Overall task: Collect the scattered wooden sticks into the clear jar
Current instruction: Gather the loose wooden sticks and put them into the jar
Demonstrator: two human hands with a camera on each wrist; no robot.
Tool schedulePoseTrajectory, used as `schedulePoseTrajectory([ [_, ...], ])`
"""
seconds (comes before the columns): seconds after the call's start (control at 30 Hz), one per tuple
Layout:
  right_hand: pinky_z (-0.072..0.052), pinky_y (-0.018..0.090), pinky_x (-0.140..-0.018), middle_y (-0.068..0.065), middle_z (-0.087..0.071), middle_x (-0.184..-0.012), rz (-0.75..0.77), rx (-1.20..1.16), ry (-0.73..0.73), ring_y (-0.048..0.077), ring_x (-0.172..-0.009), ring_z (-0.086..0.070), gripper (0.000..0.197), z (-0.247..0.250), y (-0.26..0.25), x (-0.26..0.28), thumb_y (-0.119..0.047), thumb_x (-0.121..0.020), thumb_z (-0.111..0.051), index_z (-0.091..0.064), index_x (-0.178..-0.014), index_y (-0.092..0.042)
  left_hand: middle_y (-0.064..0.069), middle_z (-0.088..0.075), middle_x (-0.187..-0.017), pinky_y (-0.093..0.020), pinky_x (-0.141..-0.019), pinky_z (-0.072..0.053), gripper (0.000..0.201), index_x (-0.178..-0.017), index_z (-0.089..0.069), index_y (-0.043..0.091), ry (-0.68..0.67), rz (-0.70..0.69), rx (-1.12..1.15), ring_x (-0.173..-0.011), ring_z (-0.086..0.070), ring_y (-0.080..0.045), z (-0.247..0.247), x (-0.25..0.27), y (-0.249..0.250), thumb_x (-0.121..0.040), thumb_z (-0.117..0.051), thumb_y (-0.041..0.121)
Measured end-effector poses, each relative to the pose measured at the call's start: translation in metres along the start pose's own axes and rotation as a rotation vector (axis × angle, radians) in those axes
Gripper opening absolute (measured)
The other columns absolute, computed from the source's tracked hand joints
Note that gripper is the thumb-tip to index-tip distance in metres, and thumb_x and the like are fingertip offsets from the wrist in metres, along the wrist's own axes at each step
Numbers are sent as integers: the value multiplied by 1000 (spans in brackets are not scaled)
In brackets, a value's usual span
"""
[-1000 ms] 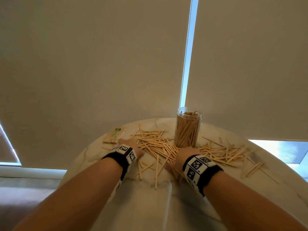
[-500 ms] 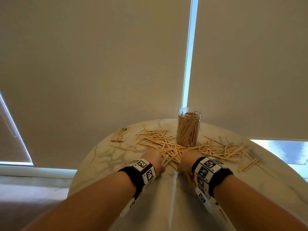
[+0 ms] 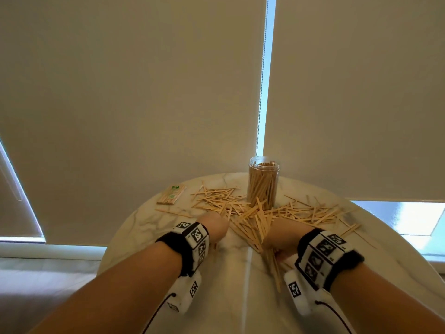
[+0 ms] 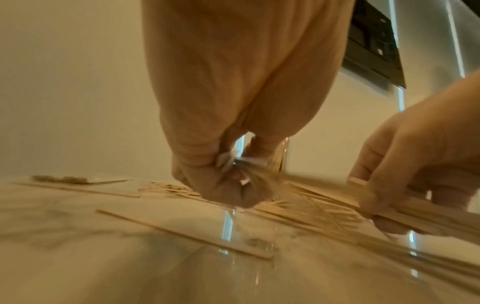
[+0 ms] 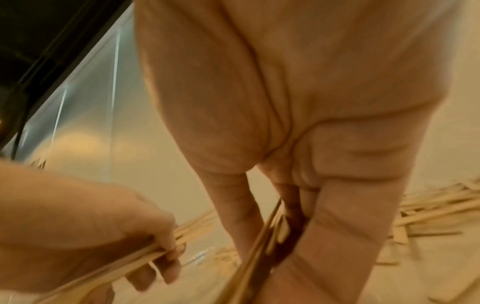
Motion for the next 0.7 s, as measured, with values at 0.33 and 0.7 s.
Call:
schedulePoseTrajectory([
  [0.33,-64,35,-69,13,-74,-88,159,-283,48,25,-76,-75,13,-8,-8,15,-14,-96,-60,-68,-94,-4,4,-37,-57,-22,-46,-29,60,-106,-63,8,41,46,868,-48,-33,-13,-13,-7,4,-96,-43,64],
  [0.7,-62,40,-74,5,-76,-76,445,-257,203,20,-73,-74,18,-8,-49,-14,-19,-93,-62,-73,-81,-13,-7,-71,-96,-42,-76,-59,40,-119,-62,11,117,-76,1145,-87,-69,-25,-22,-44,12,-102,-50,44],
])
Point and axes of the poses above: each hand's wrist, its own x-axis away from the middle knuckle, its own z-axis out of the back of the hand, y = z × x, the point moved 3 cm from there along -x, towards the middle knuckle
